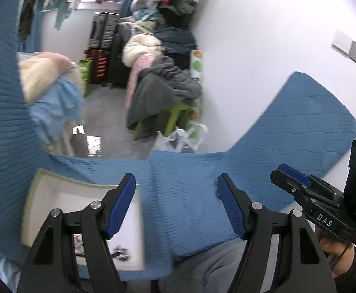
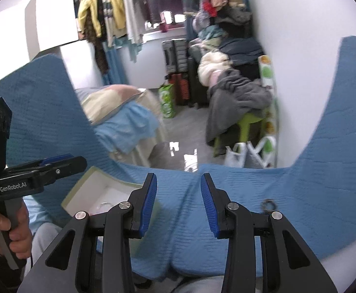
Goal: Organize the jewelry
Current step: 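Move both grippers back to the remaining jewelry on the cushion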
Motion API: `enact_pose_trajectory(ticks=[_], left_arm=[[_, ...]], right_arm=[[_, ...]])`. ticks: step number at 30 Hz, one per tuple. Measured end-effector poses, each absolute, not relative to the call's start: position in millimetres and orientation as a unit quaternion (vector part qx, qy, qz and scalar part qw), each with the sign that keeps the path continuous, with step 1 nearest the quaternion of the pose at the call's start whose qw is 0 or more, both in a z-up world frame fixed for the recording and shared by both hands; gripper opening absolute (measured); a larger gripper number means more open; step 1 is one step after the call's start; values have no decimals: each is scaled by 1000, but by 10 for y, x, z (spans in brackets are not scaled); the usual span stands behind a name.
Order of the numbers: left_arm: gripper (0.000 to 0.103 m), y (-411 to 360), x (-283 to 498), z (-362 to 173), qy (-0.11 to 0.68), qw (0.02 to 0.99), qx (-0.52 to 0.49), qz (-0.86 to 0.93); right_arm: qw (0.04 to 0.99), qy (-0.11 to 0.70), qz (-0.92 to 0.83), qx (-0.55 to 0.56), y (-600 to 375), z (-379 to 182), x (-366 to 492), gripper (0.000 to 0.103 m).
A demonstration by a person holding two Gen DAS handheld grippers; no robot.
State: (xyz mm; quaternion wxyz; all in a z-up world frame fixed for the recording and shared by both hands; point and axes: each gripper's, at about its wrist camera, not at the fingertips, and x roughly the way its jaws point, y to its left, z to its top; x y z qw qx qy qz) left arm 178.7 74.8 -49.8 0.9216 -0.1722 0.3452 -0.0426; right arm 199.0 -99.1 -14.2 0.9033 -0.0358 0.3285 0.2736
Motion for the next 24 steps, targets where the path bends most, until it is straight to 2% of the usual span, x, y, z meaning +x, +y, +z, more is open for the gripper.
enact_pose_trajectory(ticks=[7,13,24], left_arm=[[69,225,2131,-739,370,909,-172,-89],[59,-212,2550,-1163,423,883,-165,-123],[49,-748,3283,-2022,508,828,-167,-167]], right_arm=[[915,342,214,-19,-1797,-338,2195,23],[909,376,179,-4,-2371,-801,2430,18],[875,450,177,26,-2750,-1888,2857,18]])
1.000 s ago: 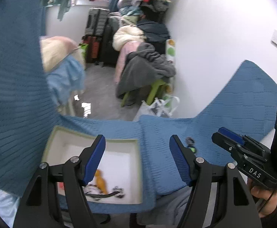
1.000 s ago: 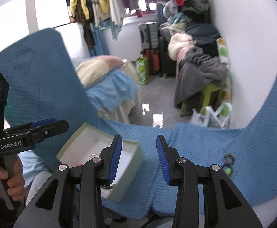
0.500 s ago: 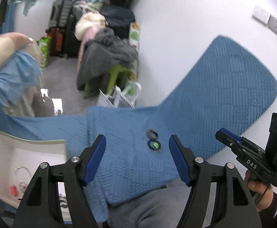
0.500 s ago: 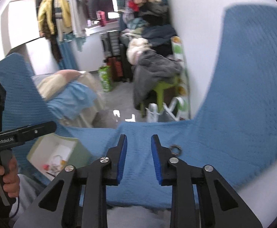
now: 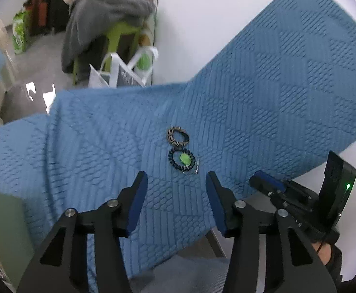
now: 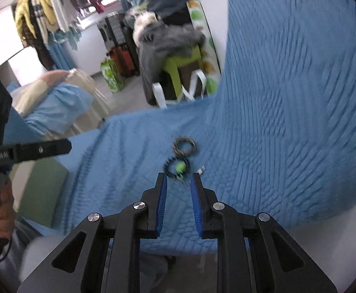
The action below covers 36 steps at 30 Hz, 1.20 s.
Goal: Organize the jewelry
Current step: 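Move both grippers back to the remaining jewelry on the cushion, then grasp the small silver pin with the right gripper while the left gripper grasps the black coil hair tie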
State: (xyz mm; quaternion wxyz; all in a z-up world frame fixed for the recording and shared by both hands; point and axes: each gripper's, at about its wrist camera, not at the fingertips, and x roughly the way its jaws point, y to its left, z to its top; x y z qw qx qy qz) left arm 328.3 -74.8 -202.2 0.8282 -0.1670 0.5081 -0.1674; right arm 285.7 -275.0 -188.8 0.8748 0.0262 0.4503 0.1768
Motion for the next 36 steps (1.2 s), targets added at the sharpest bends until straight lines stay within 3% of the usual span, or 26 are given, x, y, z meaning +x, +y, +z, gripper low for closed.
enact_pose_trajectory(ticks=[14,21,25,32,36], left_arm=[[36,-1073,3819,-2917,577,776,-150,-206],[36,-1193,3977,-3060,587,764,-147,-224],[36,-1210,4068,-3166,600,747,-175,-227],[36,-1171,4158,-3308,620,728,-209,-206],[36,-1252,4216,-3273,614,742,-179,-203]], right_arm=[[844,501,191,10,-2566,-2732,3384,18],[848,496,185,-34,-2453,-2848,3440,18],[847,501,173,-42,-2451,-2830,3457,4],[852,500,153,-32,-2614,-2778,3381,4],[855,497,147,-24,-2680,-2733,3330,4]])
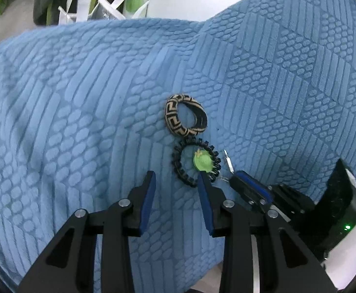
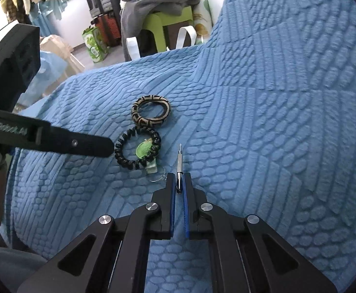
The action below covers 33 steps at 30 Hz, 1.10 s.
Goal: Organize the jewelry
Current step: 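Grasp the small silver pin with the right gripper while the left gripper grasps the black coil hair tie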
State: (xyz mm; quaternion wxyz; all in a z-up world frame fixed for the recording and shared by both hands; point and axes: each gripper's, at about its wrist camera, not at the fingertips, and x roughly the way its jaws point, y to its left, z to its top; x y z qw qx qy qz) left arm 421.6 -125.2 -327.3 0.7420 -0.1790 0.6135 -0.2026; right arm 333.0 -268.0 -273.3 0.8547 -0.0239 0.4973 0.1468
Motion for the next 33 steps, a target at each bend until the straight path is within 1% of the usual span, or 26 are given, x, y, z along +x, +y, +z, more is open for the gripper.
enact_pose_trajectory(ticks=[6,9,13,15,18,22,25,33], left_arm=[[34,-1480,4290,-3236,607,759,-116,-207],[26,-1646,4321,-3224,606,762,-77,-215],[20,-1932,4341,-3243,601,766,-24,-228],[19,-1999,4331,-3227,594,769,-1,-234],[10,-2101,4325,-3219,583,776,30,-237],[8,-2217,4298,-3185,580,777,32,-242],[8,-2220,4092,-3040,571,783,12,-245],[8,-1803,3895,-2533,553,798,-43,-235]], right_arm=[[857,496,137,-24,-2725,-2678,3265,4],[857,497,133,-26,-2733,-2662,3213,4],[856,500,129,-20,-2758,-2676,3173,4],[857,499,128,-20,-2762,-2677,3169,4],[857,499,126,-20,-2758,-2668,3172,4],[858,497,126,-18,-2732,-2617,3223,4],[862,491,128,-16,-2722,-2517,3212,4],[876,461,143,-12,-2608,-2102,3143,4]])
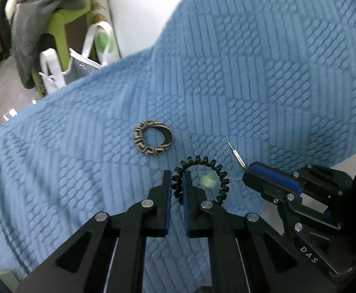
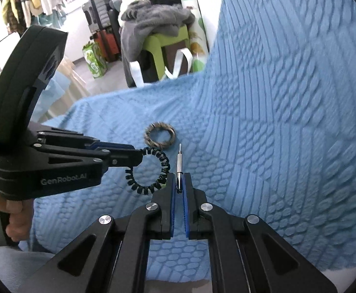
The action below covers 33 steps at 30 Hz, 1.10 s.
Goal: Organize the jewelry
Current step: 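Grasp the small silver pin with the right gripper while the left gripper grasps the black coil hair tie, then lift and carry the hair tie and pin over the white box with both grippers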
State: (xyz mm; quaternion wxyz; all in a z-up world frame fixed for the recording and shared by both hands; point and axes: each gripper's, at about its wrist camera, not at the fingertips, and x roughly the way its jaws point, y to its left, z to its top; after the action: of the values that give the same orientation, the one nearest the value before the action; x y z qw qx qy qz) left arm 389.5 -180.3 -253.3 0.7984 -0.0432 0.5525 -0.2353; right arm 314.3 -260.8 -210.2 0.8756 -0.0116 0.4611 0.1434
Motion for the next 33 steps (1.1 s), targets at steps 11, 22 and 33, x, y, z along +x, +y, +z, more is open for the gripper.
enact_pose_trajectory(ticks=[11,22,33], left_arm=[[8,-979,3662,-2042,528,821,-98,-195],[8,-208,3147,-1647,510,837,-139,-145],[8,178,2711,-1630,506,838,-162,-125]], right_arm=[[888,426,172,-19,-2283,-1613,2958,4],[885,411,218,-22,-1815,-1286,2789,4],[829,514,222,-13,-1618,-2191,2784,4]])
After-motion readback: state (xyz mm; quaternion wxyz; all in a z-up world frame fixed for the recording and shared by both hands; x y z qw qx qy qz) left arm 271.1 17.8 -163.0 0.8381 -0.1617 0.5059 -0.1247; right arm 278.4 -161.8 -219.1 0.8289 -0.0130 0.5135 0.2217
